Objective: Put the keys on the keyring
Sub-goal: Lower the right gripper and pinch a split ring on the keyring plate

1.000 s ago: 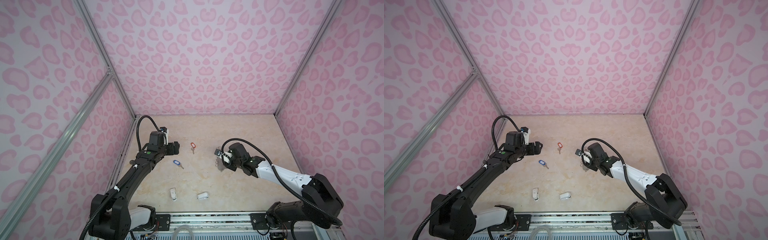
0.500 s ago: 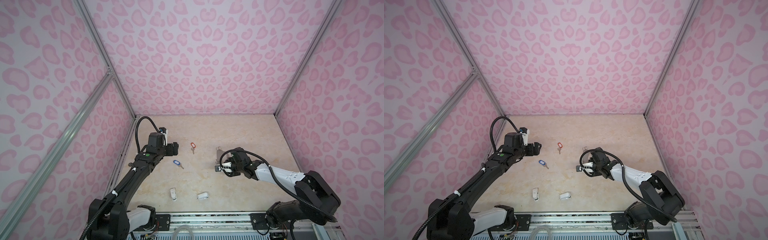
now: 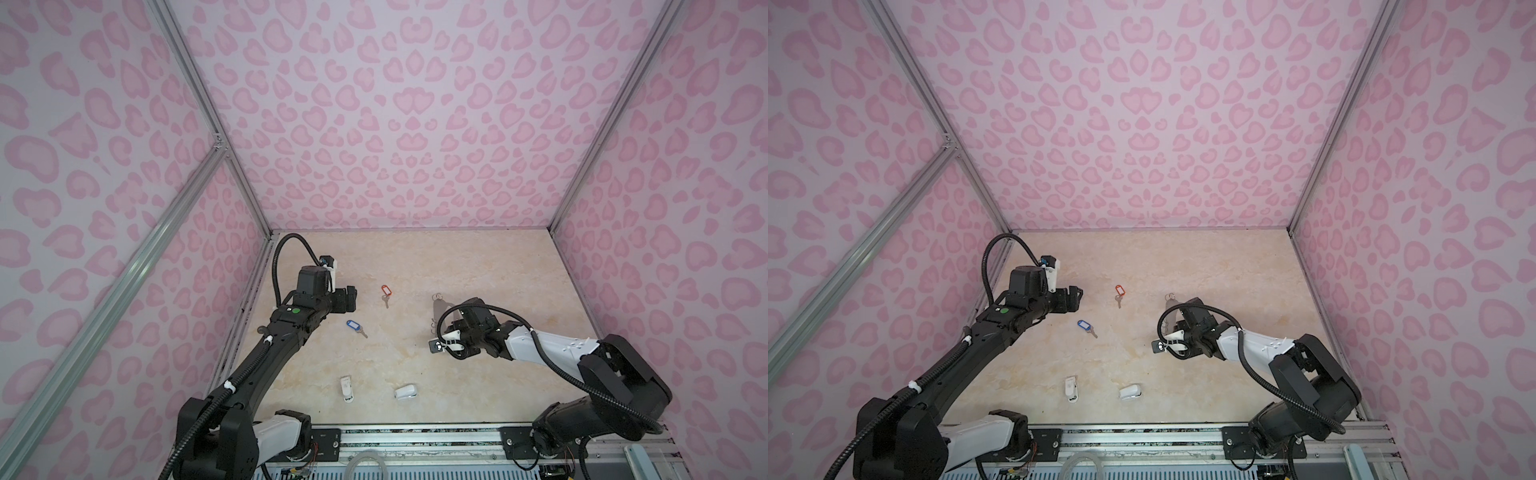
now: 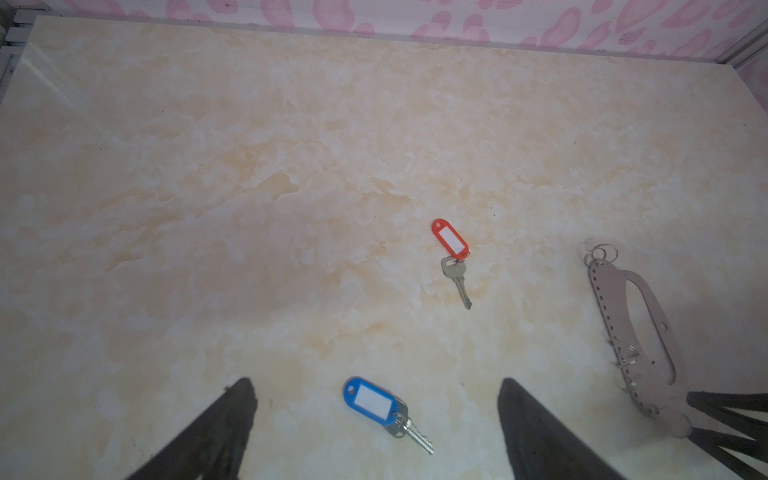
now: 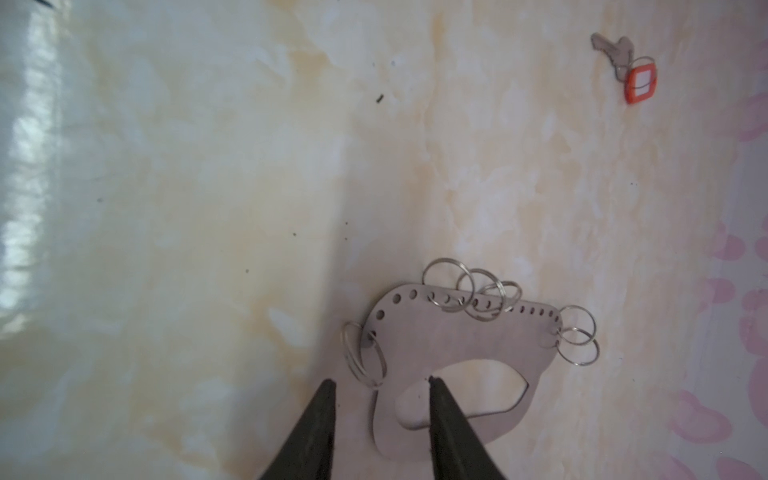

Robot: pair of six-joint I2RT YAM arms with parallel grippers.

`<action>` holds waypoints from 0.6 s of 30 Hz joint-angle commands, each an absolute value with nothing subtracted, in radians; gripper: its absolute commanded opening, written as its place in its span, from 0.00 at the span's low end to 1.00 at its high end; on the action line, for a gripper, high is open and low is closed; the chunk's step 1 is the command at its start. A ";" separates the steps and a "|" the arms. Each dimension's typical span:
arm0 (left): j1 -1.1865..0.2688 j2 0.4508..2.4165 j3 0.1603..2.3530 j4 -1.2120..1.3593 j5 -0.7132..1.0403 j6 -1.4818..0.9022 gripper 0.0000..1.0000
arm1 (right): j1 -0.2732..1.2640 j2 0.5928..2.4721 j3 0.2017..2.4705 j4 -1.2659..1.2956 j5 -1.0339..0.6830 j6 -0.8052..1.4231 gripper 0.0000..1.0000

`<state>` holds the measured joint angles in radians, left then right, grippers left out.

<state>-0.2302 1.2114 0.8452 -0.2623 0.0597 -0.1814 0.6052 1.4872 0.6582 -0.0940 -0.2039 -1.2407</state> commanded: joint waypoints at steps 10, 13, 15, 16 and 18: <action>-0.231 1.207 0.838 -0.240 0.041 -0.168 0.92 | 0.620 1.537 0.683 -0.092 -0.210 -1.259 0.28; -0.230 1.211 0.838 -0.239 0.039 -0.166 0.92 | 0.621 1.541 0.687 -0.099 -0.213 -1.266 0.22; -0.231 1.213 0.839 -0.240 0.037 -0.166 0.92 | 0.621 1.541 0.693 -0.113 -0.220 -1.273 0.20; -0.231 1.214 0.840 -0.239 0.037 -0.165 0.92 | 0.621 1.540 0.696 -0.118 -0.221 -1.275 0.17; -0.231 1.216 0.841 -0.239 0.036 -0.166 0.92 | 0.621 1.538 0.700 -0.131 -0.225 -1.279 0.11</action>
